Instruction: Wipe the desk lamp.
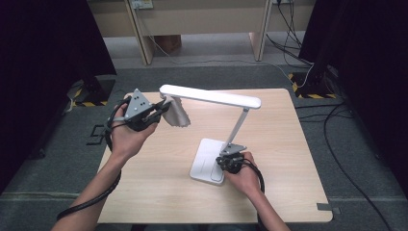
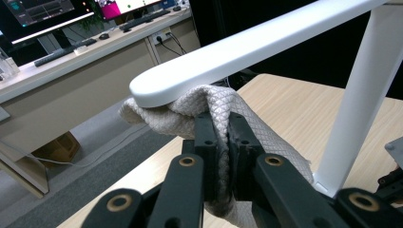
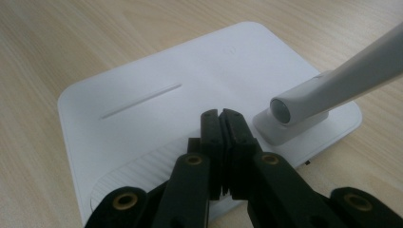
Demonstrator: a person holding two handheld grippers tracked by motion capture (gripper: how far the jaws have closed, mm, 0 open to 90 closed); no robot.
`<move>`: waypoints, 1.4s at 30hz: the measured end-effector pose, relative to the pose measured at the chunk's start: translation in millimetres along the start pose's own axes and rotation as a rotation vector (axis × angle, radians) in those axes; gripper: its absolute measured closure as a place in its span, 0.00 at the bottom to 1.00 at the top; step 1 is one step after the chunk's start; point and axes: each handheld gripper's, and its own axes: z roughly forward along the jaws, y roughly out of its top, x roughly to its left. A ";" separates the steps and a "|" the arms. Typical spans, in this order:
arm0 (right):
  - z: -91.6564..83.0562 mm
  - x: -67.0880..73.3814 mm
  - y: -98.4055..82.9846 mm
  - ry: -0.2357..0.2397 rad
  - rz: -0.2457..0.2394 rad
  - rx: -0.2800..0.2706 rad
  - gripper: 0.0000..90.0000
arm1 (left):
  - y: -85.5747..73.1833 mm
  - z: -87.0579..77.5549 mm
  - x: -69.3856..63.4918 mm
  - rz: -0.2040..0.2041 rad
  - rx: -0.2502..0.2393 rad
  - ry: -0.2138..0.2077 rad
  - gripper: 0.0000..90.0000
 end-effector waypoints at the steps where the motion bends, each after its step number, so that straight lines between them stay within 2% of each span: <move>1: 0.1 -0.1 -0.1 0.000 -0.001 -0.001 0.98 | -0.4 0.9 0.2 0.001 0.005 -0.001 0.94; 5: 0.0 0.3 -0.1 -0.001 0.002 0.000 0.98 | -2.9 2.6 2.6 0.011 0.024 0.005 0.94; 12: -0.1 0.2 -0.3 -0.001 0.003 0.000 0.98 | 1.2 -4.7 3.6 0.045 0.004 0.022 0.94; 24: 0.0 0.1 -0.4 -0.004 0.002 -0.002 0.98 | 0.1 -7.7 2.3 0.028 -0.033 0.034 0.94; 42: 0.0 0.0 -0.6 -0.004 -0.001 -0.004 0.98 | 4.6 -4.2 -0.1 0.056 -0.027 0.027 0.94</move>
